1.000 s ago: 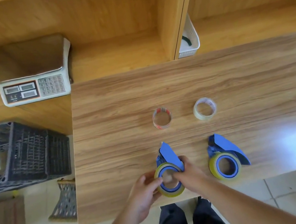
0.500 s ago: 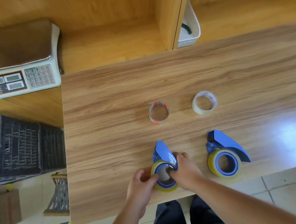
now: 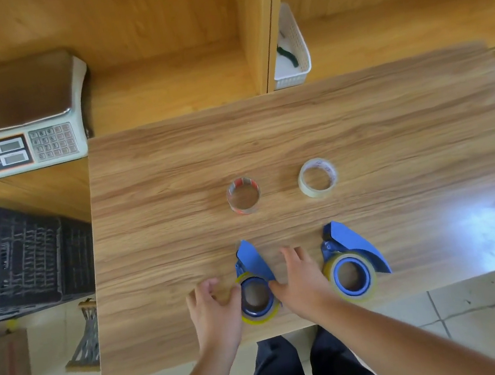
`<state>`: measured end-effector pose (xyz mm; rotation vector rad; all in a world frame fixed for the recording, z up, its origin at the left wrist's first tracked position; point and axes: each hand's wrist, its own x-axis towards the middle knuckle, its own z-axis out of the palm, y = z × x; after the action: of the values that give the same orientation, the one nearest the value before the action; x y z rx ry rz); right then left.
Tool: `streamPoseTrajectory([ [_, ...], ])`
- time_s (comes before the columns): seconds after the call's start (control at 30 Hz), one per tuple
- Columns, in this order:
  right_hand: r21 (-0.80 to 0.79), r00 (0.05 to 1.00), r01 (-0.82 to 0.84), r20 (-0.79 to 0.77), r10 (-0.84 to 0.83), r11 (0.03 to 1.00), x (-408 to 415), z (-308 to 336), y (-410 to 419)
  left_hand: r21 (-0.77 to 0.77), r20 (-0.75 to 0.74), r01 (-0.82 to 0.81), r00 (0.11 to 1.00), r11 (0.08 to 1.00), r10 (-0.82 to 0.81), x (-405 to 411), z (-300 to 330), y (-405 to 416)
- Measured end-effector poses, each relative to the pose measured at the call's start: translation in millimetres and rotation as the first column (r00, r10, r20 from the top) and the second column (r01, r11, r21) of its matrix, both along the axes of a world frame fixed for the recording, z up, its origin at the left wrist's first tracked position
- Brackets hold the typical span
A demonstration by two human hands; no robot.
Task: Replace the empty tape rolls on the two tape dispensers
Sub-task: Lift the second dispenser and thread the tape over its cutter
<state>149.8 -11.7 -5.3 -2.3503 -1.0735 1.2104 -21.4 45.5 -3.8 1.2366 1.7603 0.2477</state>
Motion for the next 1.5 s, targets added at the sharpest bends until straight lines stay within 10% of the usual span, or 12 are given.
streamPoseTrajectory([
  [0.27,0.125,0.908,0.083,0.400,-0.127,0.989,92.7,20.4,-46.3,0.228,0.069,0.356,0.923,0.906,-0.379,84.9,21.9,-46.6],
  [0.67,-0.172,0.992,0.101,0.098,-0.085,0.980,135.3,-1.5,-80.0,-0.181,-0.010,0.430,0.899,0.885,-0.439,165.5,-10.6,-77.2],
  [1.5,-0.118,0.865,0.381,-0.304,-0.399,0.917,146.2,48.9,-80.0,-0.036,0.009,0.395,0.919,0.918,-0.395,167.3,58.3,-82.0],
])
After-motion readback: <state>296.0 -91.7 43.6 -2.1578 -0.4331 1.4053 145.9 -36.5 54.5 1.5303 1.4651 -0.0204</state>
